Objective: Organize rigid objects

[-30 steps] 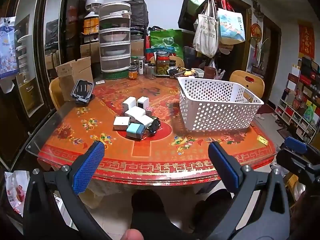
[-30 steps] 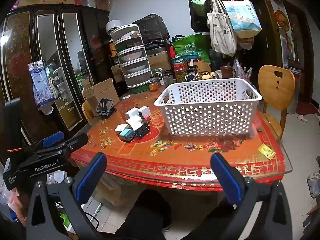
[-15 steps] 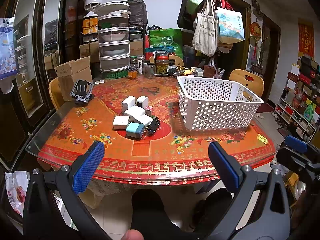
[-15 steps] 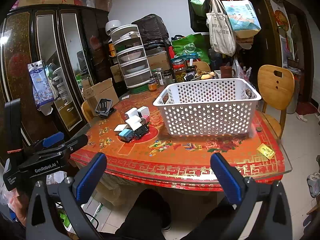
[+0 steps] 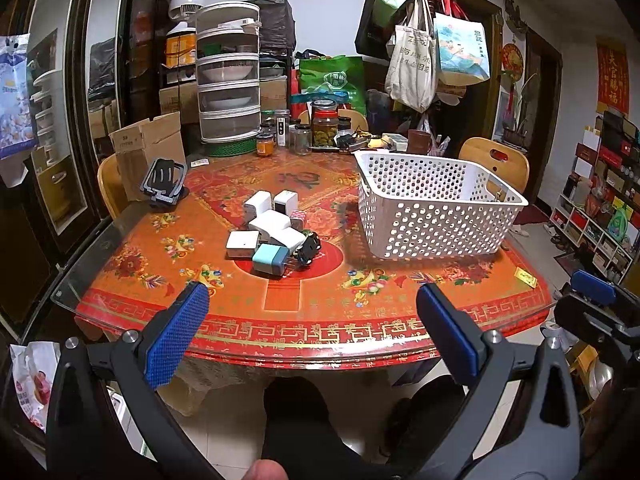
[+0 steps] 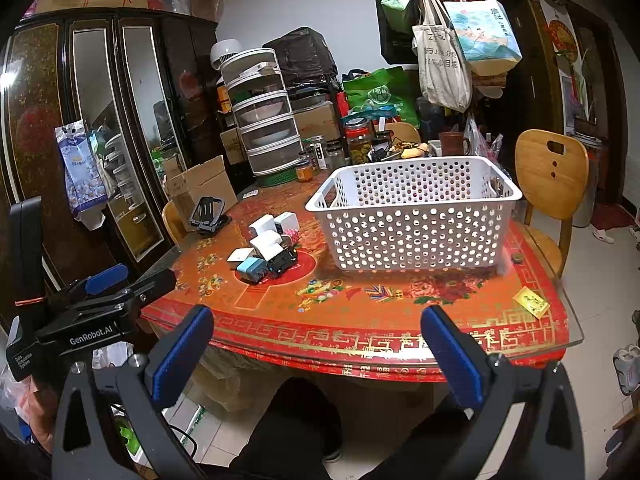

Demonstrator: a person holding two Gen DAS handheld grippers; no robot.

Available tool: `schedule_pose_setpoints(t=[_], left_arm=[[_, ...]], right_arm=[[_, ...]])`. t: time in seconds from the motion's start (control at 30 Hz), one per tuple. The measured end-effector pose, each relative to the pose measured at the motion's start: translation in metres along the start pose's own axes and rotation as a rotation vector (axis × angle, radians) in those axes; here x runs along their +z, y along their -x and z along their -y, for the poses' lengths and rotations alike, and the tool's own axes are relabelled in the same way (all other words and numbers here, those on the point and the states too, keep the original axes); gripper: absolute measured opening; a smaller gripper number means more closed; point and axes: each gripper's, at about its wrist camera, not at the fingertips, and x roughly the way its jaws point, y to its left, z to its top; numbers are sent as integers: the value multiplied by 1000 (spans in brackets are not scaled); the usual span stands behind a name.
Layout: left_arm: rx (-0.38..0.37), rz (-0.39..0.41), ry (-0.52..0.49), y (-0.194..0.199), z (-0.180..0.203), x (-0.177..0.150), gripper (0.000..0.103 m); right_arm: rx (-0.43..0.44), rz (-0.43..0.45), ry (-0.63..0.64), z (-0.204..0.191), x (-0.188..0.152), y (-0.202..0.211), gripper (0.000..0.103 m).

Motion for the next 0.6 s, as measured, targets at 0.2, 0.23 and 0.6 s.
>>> schedule_pose_setpoints(t=[0.2, 0.23, 0.6], left_arm=[[1, 0, 0, 0, 0, 0, 102], [1, -1, 0, 0, 0, 0, 102], [4, -4, 1, -3, 0, -2, 102]], right_arm=[[0, -1, 0, 0, 0, 0, 103], [0, -1, 0, 0, 0, 1, 103], [1, -6, -2, 3, -3, -2, 103]])
